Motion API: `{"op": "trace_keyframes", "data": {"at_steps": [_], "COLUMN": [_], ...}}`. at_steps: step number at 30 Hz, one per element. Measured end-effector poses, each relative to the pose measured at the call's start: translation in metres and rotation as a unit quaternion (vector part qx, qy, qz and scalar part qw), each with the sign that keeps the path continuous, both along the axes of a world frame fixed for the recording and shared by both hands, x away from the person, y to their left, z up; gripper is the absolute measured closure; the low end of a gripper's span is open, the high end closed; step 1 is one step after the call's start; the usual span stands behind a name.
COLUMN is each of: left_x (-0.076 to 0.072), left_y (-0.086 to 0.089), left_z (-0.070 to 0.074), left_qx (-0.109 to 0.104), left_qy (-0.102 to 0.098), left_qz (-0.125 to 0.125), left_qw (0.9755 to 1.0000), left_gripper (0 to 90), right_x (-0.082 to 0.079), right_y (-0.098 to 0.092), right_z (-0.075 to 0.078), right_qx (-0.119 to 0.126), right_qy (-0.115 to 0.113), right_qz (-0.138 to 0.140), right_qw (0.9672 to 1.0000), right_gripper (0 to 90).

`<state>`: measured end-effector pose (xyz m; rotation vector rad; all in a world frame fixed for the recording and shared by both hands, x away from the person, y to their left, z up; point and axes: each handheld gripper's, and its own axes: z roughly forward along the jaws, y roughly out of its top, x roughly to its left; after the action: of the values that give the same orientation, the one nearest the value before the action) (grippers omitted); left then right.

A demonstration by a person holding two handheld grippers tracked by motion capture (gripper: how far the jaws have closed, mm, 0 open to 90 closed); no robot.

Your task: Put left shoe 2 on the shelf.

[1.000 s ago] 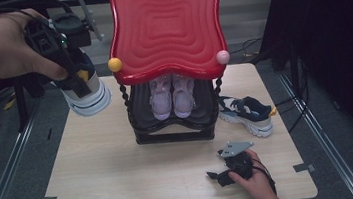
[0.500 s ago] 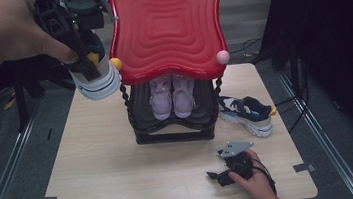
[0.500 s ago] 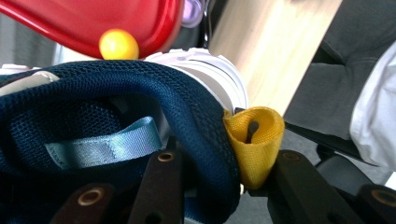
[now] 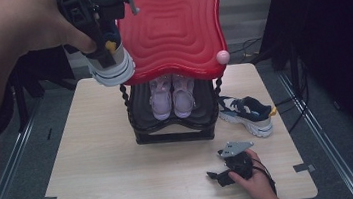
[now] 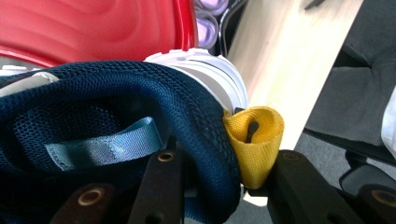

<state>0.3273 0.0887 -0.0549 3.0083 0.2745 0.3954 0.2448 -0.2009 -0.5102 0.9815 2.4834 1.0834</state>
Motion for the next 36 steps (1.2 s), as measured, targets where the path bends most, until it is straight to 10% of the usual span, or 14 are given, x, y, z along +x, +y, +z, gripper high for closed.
{"op": "trace_keyframes", "data": {"at_steps": [36], "left_x": [0.029], "left_y": [-0.058], "left_z": [-0.018], "left_qx": [0.033], "left_qy": [-0.059], "left_qz": [-0.094], "left_qw": [0.9933], "left_gripper": [72.3], "right_x": [0.000], "right_y": [0.000], "right_z": [0.000], "right_qx": [0.000], "right_qy": [-0.001], "right_qz": [0.000], "right_qw": [1.0000], "right_gripper": [13.4]}}
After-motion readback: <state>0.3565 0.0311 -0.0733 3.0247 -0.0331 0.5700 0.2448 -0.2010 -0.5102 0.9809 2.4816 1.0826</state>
